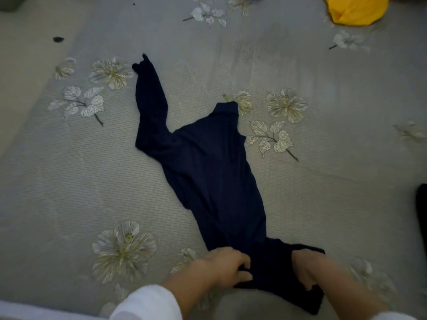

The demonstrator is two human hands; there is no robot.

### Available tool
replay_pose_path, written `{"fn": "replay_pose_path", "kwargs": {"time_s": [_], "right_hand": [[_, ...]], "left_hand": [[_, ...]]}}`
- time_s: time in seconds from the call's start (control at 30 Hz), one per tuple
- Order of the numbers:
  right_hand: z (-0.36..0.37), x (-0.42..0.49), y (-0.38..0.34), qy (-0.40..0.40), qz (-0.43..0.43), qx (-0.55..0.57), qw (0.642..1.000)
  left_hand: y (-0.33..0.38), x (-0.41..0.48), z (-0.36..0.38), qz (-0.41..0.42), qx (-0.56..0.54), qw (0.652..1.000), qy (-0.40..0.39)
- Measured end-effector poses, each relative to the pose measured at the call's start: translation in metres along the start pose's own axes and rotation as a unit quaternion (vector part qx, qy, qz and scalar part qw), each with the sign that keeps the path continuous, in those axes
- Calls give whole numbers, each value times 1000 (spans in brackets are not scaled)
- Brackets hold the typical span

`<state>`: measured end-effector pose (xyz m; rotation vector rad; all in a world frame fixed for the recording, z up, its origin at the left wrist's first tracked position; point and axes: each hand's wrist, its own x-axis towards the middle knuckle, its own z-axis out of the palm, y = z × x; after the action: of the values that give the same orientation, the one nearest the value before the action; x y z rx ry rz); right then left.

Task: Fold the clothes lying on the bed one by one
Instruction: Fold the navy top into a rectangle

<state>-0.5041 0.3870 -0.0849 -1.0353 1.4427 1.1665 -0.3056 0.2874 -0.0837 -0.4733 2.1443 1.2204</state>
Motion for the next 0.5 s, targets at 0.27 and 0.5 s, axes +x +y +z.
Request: {"fn": "replay_pose_path", "kwargs": {"time_s": [0.27,0.5], "right_hand": [[-52,-3,13,292,-21,340,894],[-96,26,-58,356,-135,449,808]], "left_hand": [[-64,12,-89,-141,-24,863,485],[-119,-6,-145,-223,255,894,294]]}}
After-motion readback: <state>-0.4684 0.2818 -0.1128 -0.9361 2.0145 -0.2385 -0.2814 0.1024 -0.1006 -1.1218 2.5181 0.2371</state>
